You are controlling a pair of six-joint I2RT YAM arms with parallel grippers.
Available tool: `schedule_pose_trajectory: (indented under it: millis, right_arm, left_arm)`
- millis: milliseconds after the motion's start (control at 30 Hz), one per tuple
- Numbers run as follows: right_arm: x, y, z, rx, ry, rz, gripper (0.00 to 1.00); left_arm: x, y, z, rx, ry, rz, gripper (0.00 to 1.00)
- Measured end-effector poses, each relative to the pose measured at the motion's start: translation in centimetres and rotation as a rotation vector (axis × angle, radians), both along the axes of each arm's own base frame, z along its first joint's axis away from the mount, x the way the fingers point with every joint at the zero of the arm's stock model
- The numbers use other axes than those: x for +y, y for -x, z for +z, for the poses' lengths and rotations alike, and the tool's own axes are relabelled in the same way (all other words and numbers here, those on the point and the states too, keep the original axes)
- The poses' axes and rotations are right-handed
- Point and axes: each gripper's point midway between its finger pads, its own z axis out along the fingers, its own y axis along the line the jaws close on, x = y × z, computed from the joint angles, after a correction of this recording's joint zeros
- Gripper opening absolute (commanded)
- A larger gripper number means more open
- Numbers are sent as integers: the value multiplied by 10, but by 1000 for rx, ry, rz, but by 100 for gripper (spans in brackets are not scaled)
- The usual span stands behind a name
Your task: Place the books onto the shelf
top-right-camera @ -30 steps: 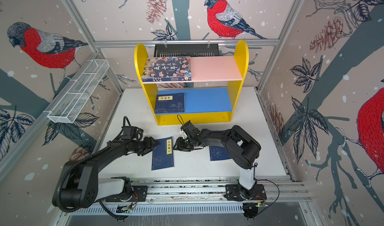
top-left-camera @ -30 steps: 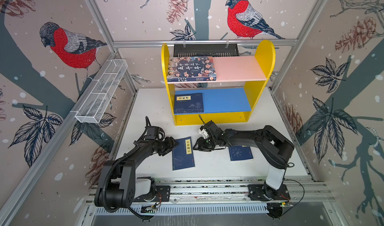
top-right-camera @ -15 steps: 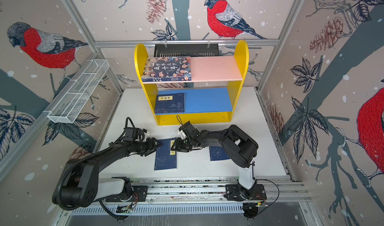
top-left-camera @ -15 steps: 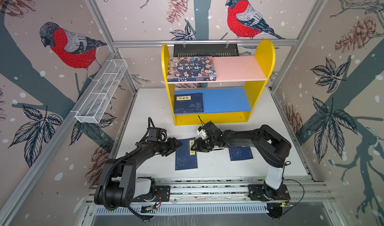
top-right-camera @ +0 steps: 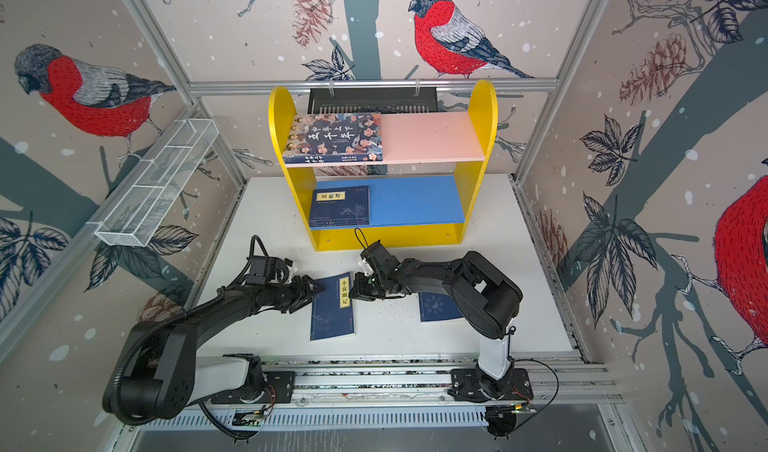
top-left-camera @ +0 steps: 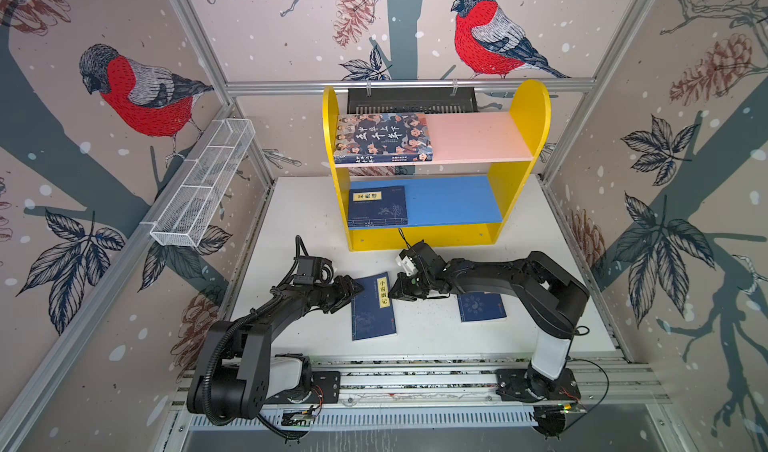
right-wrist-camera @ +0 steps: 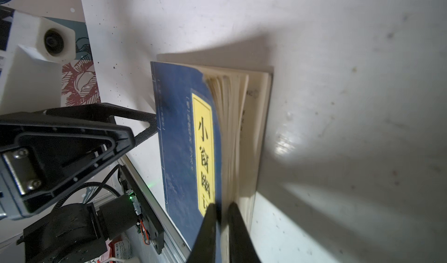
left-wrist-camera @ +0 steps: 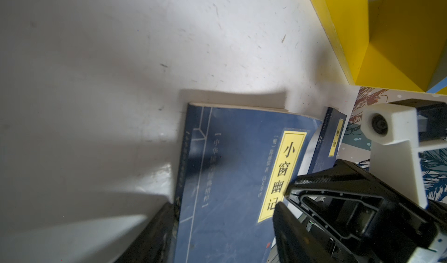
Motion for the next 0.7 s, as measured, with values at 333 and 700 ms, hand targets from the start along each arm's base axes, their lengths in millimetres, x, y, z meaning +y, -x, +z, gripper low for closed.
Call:
schedule_pose_trajectory:
  millis: [333, 700]
  right_arm:
    - [4, 0, 3, -5, -23, 12, 28]
    - [6, -6, -14, 13, 12, 2, 18]
  left_arm:
    - [0, 1, 0, -5, 4, 7, 67]
    - [0, 1, 1, -4, 12, 23, 67]
